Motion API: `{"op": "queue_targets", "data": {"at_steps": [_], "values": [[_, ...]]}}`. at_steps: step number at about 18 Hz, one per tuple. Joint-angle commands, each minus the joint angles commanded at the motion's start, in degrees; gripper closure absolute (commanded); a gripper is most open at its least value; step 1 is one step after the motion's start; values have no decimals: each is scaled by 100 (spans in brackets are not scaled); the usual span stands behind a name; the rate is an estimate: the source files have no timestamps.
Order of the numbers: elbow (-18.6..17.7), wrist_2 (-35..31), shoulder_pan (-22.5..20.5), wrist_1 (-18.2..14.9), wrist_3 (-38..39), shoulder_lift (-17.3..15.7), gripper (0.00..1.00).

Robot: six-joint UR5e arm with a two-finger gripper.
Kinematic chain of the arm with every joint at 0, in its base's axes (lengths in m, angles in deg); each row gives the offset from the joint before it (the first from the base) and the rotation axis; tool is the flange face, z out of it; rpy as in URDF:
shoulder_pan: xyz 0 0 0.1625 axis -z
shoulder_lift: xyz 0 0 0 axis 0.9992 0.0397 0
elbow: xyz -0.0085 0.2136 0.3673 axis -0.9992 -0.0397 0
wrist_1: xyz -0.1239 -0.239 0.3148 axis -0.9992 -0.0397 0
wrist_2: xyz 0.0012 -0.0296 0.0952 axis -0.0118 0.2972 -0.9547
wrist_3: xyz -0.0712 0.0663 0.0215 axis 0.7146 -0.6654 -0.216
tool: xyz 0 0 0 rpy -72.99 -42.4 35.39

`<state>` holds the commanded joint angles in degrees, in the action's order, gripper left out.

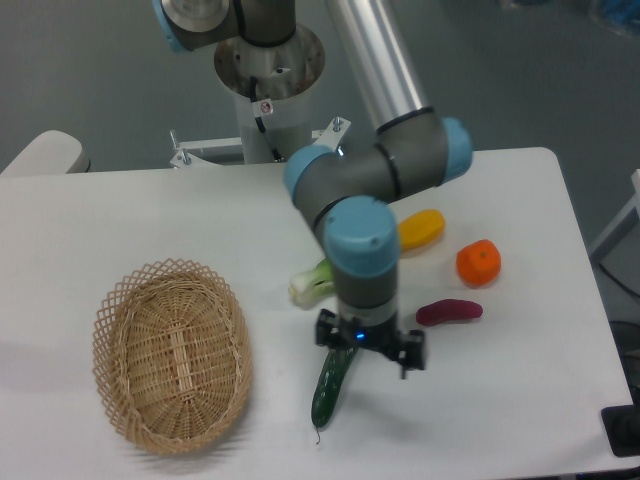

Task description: Place the cucumber on the table

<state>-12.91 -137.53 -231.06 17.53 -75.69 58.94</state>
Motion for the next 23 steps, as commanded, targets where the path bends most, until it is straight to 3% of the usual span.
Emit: {"op": "queue_targets", "data": {"at_steps": [6, 13, 19, 23], "values": [[-17, -9, -615, 0, -2056, -149, 0], [-17, 9, -1275, -562, -4305, -413, 0], [-105, 473, -1837, -861, -5739, -562, 0], [-175, 571, -1978, -861, -5961, -615, 0]]}}
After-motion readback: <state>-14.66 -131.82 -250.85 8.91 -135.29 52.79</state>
